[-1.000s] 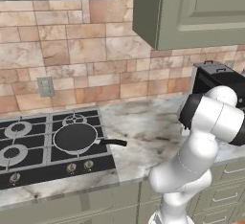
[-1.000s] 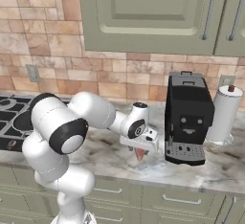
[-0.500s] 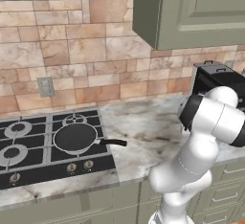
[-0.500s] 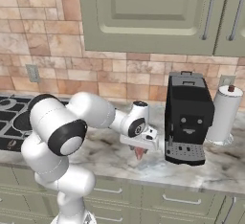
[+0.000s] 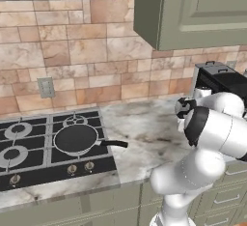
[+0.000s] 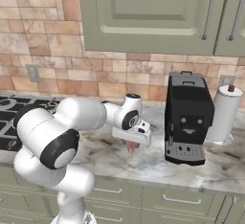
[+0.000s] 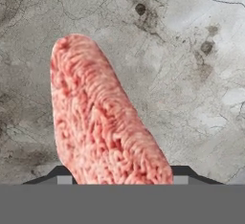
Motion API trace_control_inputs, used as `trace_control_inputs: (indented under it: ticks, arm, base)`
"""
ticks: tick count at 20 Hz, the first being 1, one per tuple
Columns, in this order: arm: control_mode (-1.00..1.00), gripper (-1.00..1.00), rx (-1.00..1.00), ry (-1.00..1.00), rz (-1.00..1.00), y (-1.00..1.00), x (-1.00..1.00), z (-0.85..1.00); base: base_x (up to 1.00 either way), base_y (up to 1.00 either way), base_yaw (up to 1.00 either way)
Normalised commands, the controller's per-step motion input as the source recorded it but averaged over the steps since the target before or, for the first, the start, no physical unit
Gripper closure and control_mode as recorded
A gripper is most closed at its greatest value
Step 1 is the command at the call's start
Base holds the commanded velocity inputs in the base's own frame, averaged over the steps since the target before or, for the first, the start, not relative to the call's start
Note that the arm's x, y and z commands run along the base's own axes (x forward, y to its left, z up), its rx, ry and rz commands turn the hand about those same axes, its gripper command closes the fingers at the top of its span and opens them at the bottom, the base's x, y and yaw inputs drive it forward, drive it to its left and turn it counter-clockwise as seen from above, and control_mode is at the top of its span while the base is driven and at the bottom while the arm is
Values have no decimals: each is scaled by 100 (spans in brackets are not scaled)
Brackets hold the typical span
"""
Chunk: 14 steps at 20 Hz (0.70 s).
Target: Place both pans onto different burners. Then place the lemon and the steak on different pans.
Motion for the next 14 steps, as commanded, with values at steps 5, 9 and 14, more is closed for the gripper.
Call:
trace_control_inputs:
  ticks: [5, 9, 14]
  arm:
    - [-100, 100, 0, 0, 0, 75, 0, 16]
    - [-100, 100, 0, 0, 0, 78, 0, 26]
    - [-100, 100, 0, 0, 0, 77, 12, 25]
  base:
    - [0, 0, 0]
    - [0, 0, 0]
    - [0, 0, 0]
